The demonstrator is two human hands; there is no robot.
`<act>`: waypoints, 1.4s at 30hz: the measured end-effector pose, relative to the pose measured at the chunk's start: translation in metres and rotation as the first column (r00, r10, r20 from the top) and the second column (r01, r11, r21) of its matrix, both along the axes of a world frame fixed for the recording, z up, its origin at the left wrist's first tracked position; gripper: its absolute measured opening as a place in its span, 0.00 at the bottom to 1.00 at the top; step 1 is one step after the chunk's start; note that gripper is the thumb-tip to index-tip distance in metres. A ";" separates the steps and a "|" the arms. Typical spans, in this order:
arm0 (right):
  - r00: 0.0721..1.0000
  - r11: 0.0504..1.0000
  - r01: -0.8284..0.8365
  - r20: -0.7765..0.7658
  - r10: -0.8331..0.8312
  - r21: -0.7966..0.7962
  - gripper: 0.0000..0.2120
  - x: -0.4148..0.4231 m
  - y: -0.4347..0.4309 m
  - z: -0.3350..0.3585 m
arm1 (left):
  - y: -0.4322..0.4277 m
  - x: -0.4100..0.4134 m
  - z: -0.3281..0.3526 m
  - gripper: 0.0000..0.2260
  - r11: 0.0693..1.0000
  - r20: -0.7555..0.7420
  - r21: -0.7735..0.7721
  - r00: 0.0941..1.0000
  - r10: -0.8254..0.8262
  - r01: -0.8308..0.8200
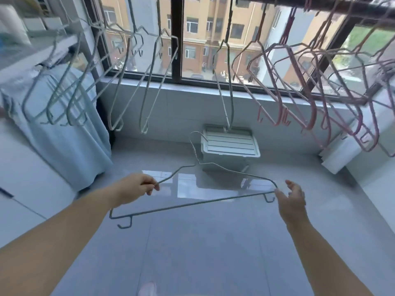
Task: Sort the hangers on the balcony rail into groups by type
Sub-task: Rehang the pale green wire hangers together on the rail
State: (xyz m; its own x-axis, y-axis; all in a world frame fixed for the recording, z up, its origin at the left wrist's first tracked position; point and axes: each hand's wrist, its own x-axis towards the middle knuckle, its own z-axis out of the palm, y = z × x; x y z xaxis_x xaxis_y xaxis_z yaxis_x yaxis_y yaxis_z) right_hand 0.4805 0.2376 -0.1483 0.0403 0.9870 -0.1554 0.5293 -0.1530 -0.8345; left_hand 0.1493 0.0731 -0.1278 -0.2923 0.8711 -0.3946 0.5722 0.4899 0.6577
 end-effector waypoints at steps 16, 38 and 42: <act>0.461 0.462 -0.882 0.032 0.887 -0.094 0.17 -0.119 -0.147 0.033 | 0.025 0.079 0.042 0.13 0.714 0.704 0.138 0.575 0.417 -0.686; 0.730 0.557 -0.581 0.077 0.679 0.594 0.07 -0.144 -0.085 0.147 | 0.094 0.079 0.185 0.09 0.606 0.564 0.614 0.818 0.111 -0.506; 0.740 0.617 -0.559 -0.003 0.673 0.555 0.07 -0.163 -0.073 0.160 | 0.109 0.066 0.198 0.10 0.630 0.555 0.599 0.824 0.119 -0.494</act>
State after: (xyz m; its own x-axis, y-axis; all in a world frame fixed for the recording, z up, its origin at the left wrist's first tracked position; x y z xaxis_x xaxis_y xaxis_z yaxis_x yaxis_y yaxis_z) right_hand 0.3176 0.1648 0.0114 -0.5798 0.6994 0.4179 0.1643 0.6027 -0.7808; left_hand 0.2148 0.1821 0.0698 -0.5616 0.8168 0.1321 0.0462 -0.1284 0.9906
